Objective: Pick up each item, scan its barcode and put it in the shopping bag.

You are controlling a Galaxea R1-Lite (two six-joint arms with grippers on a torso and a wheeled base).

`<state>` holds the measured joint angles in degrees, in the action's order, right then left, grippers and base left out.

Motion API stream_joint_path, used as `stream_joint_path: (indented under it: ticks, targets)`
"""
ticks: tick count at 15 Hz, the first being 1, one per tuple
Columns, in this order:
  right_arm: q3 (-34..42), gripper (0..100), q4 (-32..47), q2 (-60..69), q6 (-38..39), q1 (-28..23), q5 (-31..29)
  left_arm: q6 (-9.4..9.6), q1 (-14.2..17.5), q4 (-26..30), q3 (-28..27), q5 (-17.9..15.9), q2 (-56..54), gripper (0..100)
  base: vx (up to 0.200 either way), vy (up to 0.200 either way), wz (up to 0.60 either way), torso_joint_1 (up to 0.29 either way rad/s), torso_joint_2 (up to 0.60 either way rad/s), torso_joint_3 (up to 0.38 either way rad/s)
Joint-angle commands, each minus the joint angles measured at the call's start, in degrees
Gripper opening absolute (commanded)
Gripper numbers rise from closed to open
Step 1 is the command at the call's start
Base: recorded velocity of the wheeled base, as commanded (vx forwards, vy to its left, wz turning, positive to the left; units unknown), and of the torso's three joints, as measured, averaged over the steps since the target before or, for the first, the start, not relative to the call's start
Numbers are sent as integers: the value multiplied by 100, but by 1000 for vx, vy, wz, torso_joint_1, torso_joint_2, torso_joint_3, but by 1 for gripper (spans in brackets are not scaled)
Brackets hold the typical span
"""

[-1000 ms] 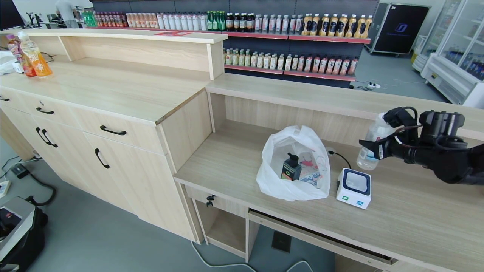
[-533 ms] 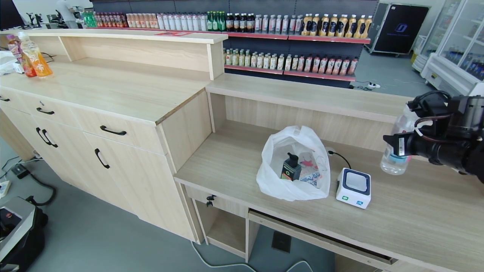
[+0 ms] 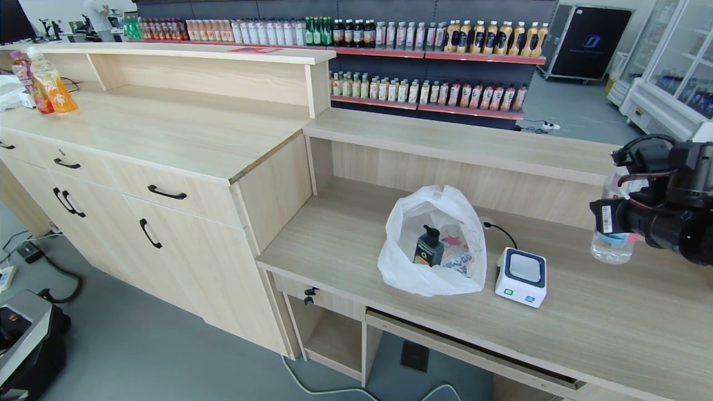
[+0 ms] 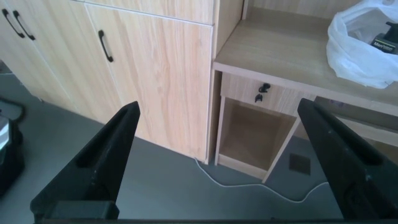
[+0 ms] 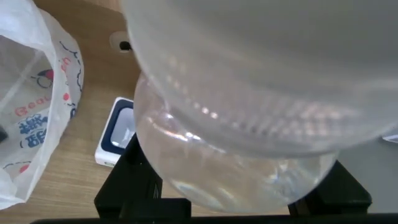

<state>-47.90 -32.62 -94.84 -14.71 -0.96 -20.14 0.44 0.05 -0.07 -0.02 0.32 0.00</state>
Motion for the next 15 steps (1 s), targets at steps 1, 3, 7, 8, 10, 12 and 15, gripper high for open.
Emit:
stream_joint_path:
  ticks: [1, 3, 7, 8, 10, 12, 15]
  targets:
    - [-9, 0, -34, -8, 4, 8, 1, 0, 4, -1, 2, 3, 0, 100, 0, 0, 600, 2, 2, -2]
    - [-71, 0, -280, -78, 153, 17, 247, 0, 4, -1, -6, 3, 0, 100, 0, 0, 300, -1, -1, 1]
    - [-273, 0, -473, -588, 540, -9, 669, 0, 4, -1, 2, 3, 0, 100, 0, 0, 0, 0, 0, 0]
    - [-352, 0, -693, -860, 636, -18, 678, 0, 4, -1, 2, 3, 0, 100, 0, 0, 0, 0, 0, 0]
    - [-422, 0, -1115, -1405, 751, -27, 722, 0, 4, -1, 2, 3, 0, 100, 0, 0, 0, 0, 0, 0]
    - [-493, 0, -1475, -1880, 830, -53, 968, 0, 4, -1, 2, 3, 0, 100, 0, 0, 0, 0, 0, 0]
    - [-501, 0, -1994, -2381, 979, -88, 1715, 0, 4, -1, 2, 3, 0, 100, 0, 0, 0, 0, 0, 0]
